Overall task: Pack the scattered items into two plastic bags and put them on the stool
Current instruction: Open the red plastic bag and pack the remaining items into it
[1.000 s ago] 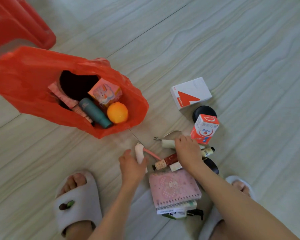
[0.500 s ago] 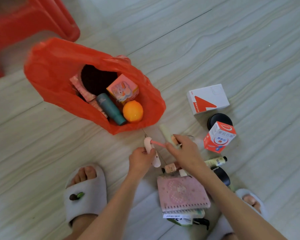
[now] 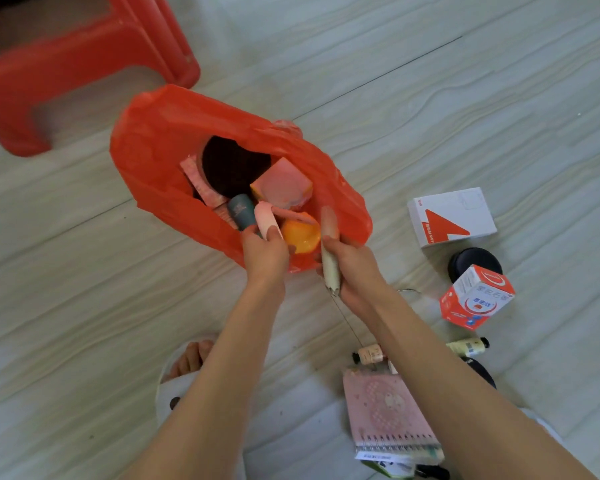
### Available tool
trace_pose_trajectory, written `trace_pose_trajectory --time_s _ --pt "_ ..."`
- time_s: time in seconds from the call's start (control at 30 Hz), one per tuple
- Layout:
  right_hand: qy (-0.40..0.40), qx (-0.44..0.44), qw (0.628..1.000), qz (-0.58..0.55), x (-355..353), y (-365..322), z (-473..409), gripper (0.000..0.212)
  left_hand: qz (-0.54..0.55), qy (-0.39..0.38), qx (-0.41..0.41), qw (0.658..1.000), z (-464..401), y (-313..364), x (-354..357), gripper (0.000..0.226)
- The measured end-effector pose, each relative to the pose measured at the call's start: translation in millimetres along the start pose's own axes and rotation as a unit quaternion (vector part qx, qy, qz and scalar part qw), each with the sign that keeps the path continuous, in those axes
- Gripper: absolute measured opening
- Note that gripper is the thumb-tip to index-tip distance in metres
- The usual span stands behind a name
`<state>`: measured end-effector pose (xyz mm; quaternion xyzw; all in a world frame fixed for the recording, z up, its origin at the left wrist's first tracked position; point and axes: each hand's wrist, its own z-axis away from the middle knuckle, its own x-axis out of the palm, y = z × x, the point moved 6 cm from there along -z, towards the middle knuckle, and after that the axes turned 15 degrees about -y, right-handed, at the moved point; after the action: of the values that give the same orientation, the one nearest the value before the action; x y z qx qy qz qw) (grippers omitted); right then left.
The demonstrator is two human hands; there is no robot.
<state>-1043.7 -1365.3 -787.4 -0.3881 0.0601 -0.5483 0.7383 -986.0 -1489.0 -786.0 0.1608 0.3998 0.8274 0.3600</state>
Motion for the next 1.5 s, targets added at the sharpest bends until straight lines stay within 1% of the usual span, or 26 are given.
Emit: trace_pose_trajectory --time_s 0.07,0.17,0.23,0.3,0.37,0.47,0.53,0.6,0.63,0.7,0.77,0.83,0.87,0.93,1.0,1.03,1.07,1.1,1.17,1.23,1.3,1.37,1.43,1.5 --pt "0.014 -0.029 0.999 -0.005 6 -6 -9 0.028 -0.037 0.041 0.013 0.998 -11 8 -6 0.035" --pt "0.015 -0.035 0.998 -0.059 19 -16 -17 0.015 -0.061 0.071 0.024 0.995 -24 20 -11 0.037" --pt "0.028 -0.043 0.994 -0.096 24 -21 -19 0.015 -0.105 0.084 0.031 0.99 -26 27 -13 0.036" --pt "0.03 -0.055 0.991 -0.117 26 -24 -23 0.018 -0.137 0.08 0.051 0.986 -28 30 -13 0.036" --pt "0.003 -0.064 0.99 -0.122 29 -25 -25 0.017 -0.132 0.052 0.062 0.988 -25 30 -9 0.036" --pt "-0.05 -0.07 0.994 -0.065 32 -24 -18 0.029 -0.154 0.013 0.055 0.986 -13 23 -2 0.038" --pt "-0.073 -0.07 0.995 -0.004 26 -22 -8 0.028 -0.17 -0.001 0.077 0.982 1 18 2 0.041" --pt "-0.083 -0.049 0.995 0.034 11 -17 4 0.023 -0.193 0.001 0.102 0.976 13 13 7 0.039" --pt "-0.077 -0.036 0.995 0.05 0 -14 10 0.02 -0.199 0.009 0.123 0.972 19 10 10 0.037" --pt "-0.02 -0.032 0.992 0.123 -30 -11 22 0.022 -0.202 0.024 0.193 0.96 34 8 18 0.033" --pt "0.084 -0.075 0.97 0.216 -65 -13 36 0.024 -0.22 0.009 0.276 0.936 51 4 31 0.026" --pt "0.209 -0.136 0.929 0.272 -98 -20 57 0.023 -0.261 -0.043 0.321 0.909 65 -11 50 0.026" --pt "0.266 -0.162 0.905 0.291 -112 -24 66 0.022 -0.287 -0.074 0.322 0.899 69 -22 61 0.029" --pt "0.35 -0.211 0.849 0.336 -136 -34 83 0.023 -0.367 -0.142 0.287 0.873 73 -48 83 0.032" --pt "0.398 -0.243 0.786 0.406 -156 -41 95 0.026 -0.465 -0.213 0.229 0.828 70 -74 104 0.039" --pt "0.412 -0.235 0.763 0.439 -167 -42 99 0.03 -0.506 -0.24 0.209 0.801 67 -84 111 0.045" --pt "0.42 -0.208 0.752 0.463 -179 -41 102 0.034 -0.542 -0.256 0.193 0.777 61 -90 116 0.05" --pt "0.418 -0.171 0.751 0.482 -192 -38 102 0.041 -0.57 -0.263 0.184 0.756 55 -93 118 0.052" --pt "0.378 -0.106 0.773 0.498 -215 -28 97 0.062 -0.601 -0.266 0.178 0.733 42 -91 122 0.053" --pt "0.317 -0.08 0.8 0.503 -225 -20 89 0.082 -0.621 -0.265 0.186 0.713 30 -86 130 0.052" --pt "0.266 -0.073 0.814 0.511 -229 -17 81 0.092 -0.662 -0.278 0.197 0.668 25 -85 146 0.058" --pt "0.222 -0.058 0.808 0.543 -231 -15 74 0.091 -0.69 -0.31 0.195 0.624 27 -91 164 0.069" --pt "0.182 -0.042 0.789 0.585 -231 -15 70 0.084 -0.702 -0.338 0.187 0.599 32 -101 178 0.078" --pt "0.177 -0.043 0.783 0.595 -231 -17 72 0.075 -0.723 -0.336 0.199 0.57 37 -108 186 0.079"
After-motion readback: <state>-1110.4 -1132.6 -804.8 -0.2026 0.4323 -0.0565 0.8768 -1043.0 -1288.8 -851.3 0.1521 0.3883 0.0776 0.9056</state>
